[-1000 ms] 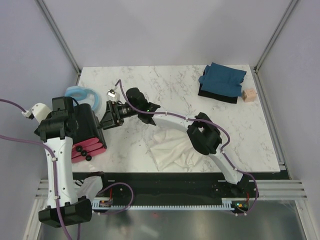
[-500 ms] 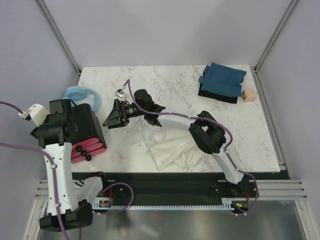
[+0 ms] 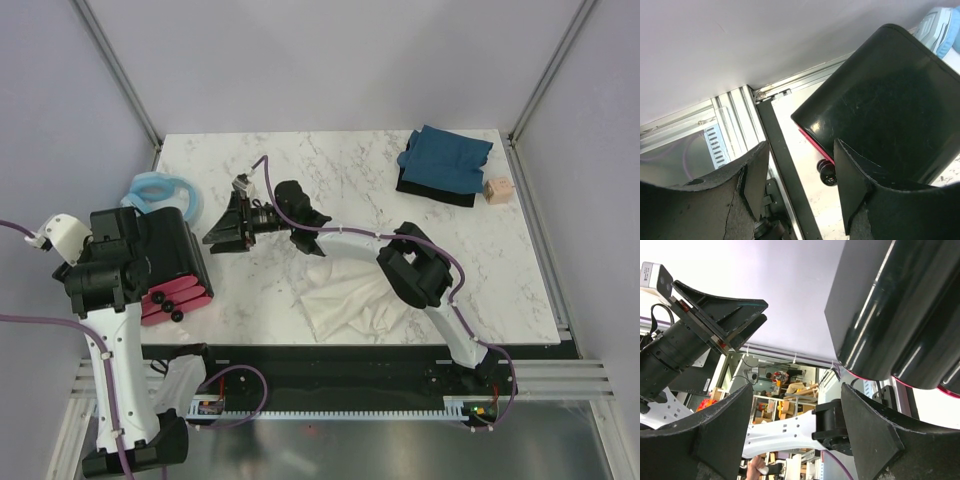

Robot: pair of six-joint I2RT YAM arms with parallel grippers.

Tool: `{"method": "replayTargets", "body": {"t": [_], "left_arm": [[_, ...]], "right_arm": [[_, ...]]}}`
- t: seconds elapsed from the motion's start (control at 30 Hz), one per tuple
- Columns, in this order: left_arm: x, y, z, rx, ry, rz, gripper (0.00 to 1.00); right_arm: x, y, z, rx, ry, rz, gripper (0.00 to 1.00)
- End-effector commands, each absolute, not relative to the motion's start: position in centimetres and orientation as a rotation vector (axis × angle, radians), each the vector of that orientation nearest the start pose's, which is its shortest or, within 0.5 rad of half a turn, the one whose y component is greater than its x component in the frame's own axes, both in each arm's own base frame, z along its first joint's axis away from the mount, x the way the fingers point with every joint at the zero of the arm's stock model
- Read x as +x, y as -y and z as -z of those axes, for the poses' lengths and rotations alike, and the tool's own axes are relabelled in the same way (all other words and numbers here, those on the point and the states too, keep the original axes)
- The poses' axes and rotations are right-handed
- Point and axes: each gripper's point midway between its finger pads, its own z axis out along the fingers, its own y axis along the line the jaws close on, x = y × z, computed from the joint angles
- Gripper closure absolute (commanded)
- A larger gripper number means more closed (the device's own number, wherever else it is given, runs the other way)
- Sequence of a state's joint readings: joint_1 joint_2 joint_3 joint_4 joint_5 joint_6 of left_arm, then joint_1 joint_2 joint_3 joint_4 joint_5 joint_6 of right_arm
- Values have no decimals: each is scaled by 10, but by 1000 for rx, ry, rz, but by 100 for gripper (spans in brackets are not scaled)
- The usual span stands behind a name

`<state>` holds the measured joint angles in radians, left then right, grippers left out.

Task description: Fold and stack the t-shirts

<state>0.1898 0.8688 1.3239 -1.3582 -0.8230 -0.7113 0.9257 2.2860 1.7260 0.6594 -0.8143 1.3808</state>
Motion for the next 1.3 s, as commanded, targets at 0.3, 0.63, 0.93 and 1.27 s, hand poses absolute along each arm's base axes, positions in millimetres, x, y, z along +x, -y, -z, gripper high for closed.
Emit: {"method": "replayTargets", "body": {"t": [0.3,0.63,0.93,1.27], "left_arm": [[102,-130,-297,-1323,-1868,-742,39],[91,-116,-275,-1339,-1907,-657,38],[95,-96,-230,-1444,-1996,-547,38],[99,-92,-206,-1501,-2061,-569,36]], "right_arm": [[220,-560,-271,-546,-2011,-2258,23],[232,-573,-281,-560,-2004,-2208,22],[244,-591,-298,-590,-2031,-2163,13],[204,-598,-274,-707,-2063,-2275,13]]}}
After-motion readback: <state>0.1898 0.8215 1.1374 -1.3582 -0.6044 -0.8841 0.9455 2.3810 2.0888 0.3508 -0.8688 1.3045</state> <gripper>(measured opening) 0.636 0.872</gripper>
